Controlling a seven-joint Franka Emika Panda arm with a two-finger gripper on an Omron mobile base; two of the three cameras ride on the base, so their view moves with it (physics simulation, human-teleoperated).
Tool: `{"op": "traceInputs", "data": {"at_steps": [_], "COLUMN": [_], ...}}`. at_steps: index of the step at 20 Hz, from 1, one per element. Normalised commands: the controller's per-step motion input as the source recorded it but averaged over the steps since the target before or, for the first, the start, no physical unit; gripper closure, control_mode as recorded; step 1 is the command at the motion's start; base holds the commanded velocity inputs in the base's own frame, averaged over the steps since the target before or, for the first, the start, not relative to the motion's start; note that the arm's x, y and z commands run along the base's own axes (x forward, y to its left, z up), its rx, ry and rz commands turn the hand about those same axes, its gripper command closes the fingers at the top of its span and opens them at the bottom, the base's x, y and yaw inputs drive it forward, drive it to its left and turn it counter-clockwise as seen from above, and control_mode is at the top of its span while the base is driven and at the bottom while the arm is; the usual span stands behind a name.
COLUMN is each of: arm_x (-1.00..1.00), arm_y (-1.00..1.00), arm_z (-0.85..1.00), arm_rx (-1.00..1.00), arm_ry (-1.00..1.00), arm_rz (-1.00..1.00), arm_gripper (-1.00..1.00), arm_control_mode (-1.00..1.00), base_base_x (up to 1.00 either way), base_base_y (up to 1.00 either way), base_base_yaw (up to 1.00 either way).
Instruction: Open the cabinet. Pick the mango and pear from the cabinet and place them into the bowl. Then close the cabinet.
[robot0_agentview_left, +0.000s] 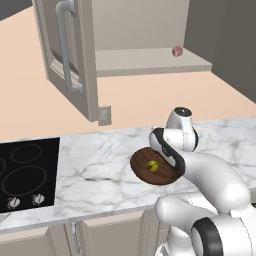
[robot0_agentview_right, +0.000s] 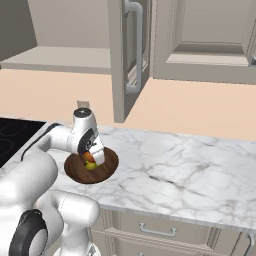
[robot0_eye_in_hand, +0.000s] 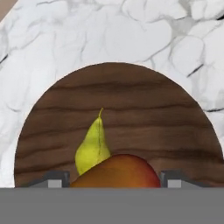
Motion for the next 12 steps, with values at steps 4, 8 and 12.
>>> {"op": "traceInputs", "data": {"at_steps": [4,8,12], "arm_x": [0.12,0.05,0.38], "arm_y": [-0.20,-0.12,-0.09], "arm_z": [-0.49,-0.53,-0.33], "arm_rx": [0.00,0.00,0.00], "arm_ry": [0.00,0.00,-0.02], "arm_rz": [0.04,0.02,0.00], "arm_gripper": [1.00,1.00,1.00], "arm_control_mode": [-1.00,-1.00,-1.00], "base_base_x": [0.00,0.00,0.00], "base_base_y": [0.00,0.00,0.00], "base_base_yaw": [0.00,0.00,0.00]}}
